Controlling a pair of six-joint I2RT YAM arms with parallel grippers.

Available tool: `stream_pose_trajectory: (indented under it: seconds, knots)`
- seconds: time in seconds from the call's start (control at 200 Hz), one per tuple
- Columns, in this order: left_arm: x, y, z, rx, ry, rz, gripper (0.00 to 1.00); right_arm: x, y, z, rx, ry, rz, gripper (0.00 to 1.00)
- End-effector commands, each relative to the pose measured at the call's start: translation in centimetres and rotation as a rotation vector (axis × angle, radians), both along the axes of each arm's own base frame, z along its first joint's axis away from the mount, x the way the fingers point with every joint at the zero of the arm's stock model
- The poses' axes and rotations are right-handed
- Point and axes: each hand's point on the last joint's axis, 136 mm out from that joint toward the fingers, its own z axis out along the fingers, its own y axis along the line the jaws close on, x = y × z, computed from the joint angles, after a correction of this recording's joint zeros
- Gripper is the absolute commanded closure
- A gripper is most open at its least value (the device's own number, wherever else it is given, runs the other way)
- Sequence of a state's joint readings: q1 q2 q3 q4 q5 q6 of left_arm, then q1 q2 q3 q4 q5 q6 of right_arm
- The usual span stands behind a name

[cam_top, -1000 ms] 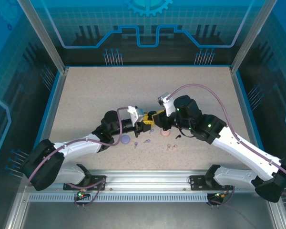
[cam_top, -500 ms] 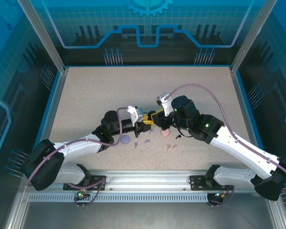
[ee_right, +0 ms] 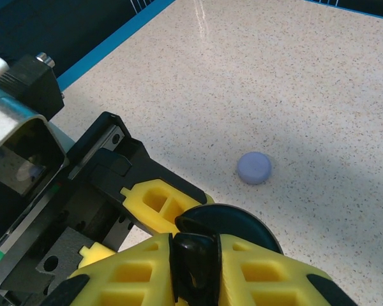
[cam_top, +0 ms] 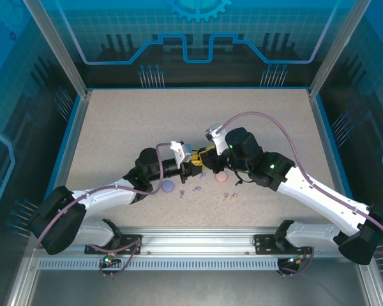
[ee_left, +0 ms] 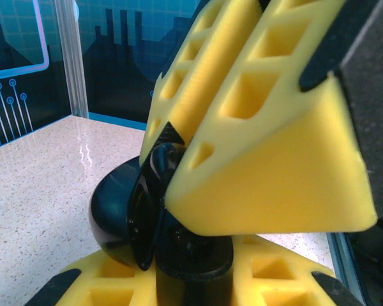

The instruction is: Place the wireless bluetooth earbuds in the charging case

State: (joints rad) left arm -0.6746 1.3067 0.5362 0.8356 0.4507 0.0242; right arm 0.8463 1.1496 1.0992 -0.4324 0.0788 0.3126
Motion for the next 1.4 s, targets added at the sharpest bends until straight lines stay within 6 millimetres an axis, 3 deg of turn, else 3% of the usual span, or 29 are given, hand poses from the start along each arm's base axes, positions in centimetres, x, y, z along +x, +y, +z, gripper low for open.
stream_pose_trajectory:
  seconds: [0.0, 0.325, 0.62, 0.77, 0.92, 1.066, 1.201, 1.291, 1.396]
  knots:
    - [0.1, -0.4, 2.2, -0.049, -0.050, -0.002, 0.93, -0.2, 0.6, 0.9, 0.004, -0.028, 0.017, 0.79]
    - [0.2, -0.2, 2.0, -0.046, -0.052, 0.009, 0.93, -0.6, 0.3, 0.6, -0.034, -0.012, 0.040, 0.75]
    - [0.1, -0.1, 1.8, -0.044, -0.052, 0.012, 0.93, -0.8, -0.2, 3.8, 0.017, -0.031, 0.023, 0.50]
    - [-0.1, 0.1, 1.9, -0.045, -0.059, 0.014, 0.93, -0.6, -1.9, 5.5, 0.041, -0.026, -0.031, 0.40]
    - [-0.3, 0.5, 2.2, -0.048, -0.075, 0.023, 0.93, 0.2, -5.6, 5.6, 0.060, 0.015, -0.165, 0.35]
    - [-0.7, 1.0, 2.5, -0.050, -0.097, 0.039, 0.93, 1.1, -10.0, 3.2, 0.070, 0.138, -0.341, 0.34]
    - [-1.2, 1.7, 3.1, -0.053, -0.122, 0.052, 0.93, 1.2, -13.4, -2.0, -0.005, 0.307, -0.492, 0.34]
    - [-1.6, 2.2, 3.5, -0.053, -0.136, 0.063, 0.93, 1.0, -14.3, -6.1, -0.073, 0.428, -0.532, 0.34]
    - [-1.9, 2.7, 4.1, -0.050, -0.155, 0.077, 0.93, 0.3, -14.0, -10.4, -0.135, 0.570, -0.532, 0.37]
